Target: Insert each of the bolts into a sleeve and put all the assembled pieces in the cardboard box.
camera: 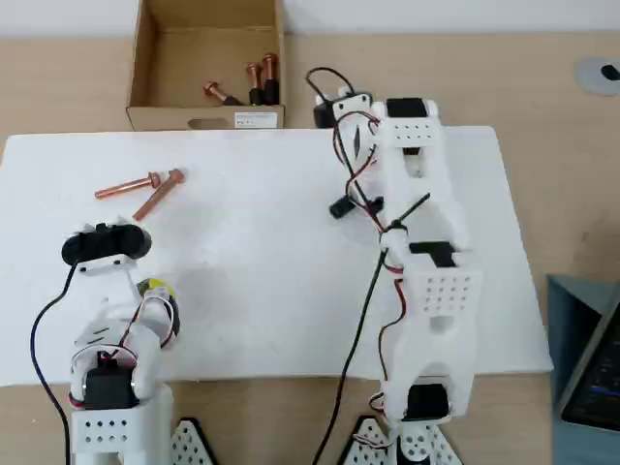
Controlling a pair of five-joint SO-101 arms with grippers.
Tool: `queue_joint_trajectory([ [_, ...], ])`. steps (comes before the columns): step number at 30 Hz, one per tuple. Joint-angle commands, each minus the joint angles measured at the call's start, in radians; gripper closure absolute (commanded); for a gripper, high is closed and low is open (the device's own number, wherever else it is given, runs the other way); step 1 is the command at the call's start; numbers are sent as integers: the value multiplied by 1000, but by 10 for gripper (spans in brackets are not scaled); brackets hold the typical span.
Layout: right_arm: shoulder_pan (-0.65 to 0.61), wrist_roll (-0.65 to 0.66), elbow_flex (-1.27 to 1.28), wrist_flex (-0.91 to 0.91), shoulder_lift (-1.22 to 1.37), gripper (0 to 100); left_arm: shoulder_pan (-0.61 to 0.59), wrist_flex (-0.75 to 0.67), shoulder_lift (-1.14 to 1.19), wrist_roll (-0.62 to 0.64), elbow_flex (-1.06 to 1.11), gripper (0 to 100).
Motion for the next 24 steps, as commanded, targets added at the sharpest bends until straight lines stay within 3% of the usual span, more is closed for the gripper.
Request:
queue_joint_trajectory([
  [1,8,9,4,-20,24,889,-6,-6,-4,-5,-6,998],
  [7,7,38,4,-38,61,891,-6,-6,-4,-5,-6,998],
  [11,5,78,2,-40,62,985,-6,-6,-4,-5,-6,998],
  [16,5,94,-2,-31,58,988,-6,-6,-4,-5,-6,998],
  [24,-21,87,-194,138,-56,988,0,-5,-4,-5,-6,998],
])
